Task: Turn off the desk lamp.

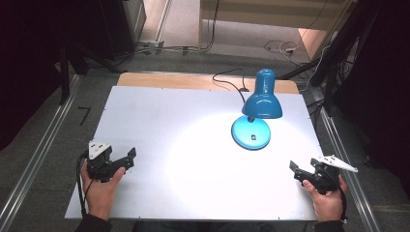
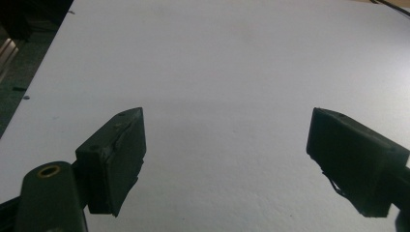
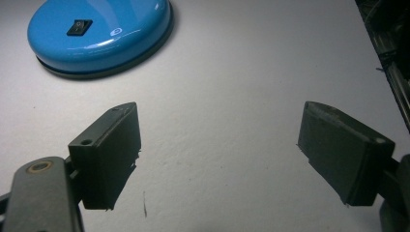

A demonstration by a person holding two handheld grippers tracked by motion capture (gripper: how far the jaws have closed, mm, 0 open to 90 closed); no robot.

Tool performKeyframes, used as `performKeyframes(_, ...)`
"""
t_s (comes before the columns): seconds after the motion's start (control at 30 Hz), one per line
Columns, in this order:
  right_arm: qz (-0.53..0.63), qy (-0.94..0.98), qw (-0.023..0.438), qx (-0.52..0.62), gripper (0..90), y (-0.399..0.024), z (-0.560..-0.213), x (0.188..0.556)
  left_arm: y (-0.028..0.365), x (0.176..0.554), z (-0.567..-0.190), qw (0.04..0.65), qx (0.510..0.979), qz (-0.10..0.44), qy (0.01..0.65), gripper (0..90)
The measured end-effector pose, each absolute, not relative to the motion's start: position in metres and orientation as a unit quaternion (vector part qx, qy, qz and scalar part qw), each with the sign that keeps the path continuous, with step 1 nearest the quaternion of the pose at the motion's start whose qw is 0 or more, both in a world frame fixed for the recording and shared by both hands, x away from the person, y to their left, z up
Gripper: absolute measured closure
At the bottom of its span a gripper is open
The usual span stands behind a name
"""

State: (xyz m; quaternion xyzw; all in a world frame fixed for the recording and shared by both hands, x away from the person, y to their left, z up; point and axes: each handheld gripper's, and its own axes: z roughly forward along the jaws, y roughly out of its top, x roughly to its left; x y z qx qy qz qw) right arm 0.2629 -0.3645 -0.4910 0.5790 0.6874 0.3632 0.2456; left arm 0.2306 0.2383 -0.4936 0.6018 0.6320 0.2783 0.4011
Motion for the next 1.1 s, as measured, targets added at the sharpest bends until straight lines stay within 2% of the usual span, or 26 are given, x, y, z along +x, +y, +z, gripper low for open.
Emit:
performKeyframes(0.47,0.381,0.69,0.231,0.57,13.2,-0.348,-0.489,0.266,0.241,0.229,-0.493,0.404,0.599,0.279,0.633,15.1)
performKeyframes(1.1,0.382,0.69,0.237,0.567,13.6,-0.341,-0.486,0.271,0.242,0.229,-0.494,0.406,0.597,0.278,0.634,15.1)
